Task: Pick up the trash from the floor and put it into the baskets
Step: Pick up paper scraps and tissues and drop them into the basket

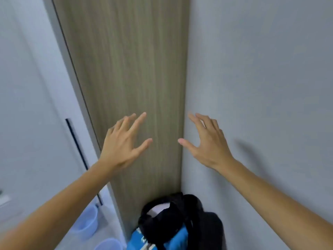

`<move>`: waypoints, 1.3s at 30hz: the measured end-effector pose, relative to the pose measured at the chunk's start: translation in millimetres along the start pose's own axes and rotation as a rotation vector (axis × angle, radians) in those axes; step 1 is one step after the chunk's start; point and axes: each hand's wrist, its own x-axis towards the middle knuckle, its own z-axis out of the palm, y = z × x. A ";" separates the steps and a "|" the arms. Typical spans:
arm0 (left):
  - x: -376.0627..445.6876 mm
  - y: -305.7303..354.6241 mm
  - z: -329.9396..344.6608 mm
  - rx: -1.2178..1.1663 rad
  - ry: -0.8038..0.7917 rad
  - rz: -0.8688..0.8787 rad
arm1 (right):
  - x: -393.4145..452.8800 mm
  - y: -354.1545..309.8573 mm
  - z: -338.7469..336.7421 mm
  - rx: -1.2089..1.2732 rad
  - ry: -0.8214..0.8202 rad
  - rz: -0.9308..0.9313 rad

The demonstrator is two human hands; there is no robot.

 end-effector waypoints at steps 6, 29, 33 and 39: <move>-211.1 -77.5 -43.2 0.154 -0.032 -0.471 | -57.2 -131.8 108.4 0.280 -0.295 -0.275; -610.7 -222.6 -149.9 0.198 -0.051 -1.013 | -280.4 -449.2 272.6 0.450 -0.748 -0.524; -623.1 -275.5 -128.8 0.096 -0.112 -0.952 | -303.5 -461.3 308.3 0.406 -0.777 -0.393; -611.2 -340.1 -59.7 0.020 -0.163 -0.886 | -307.5 -443.5 387.1 0.328 -0.848 -0.299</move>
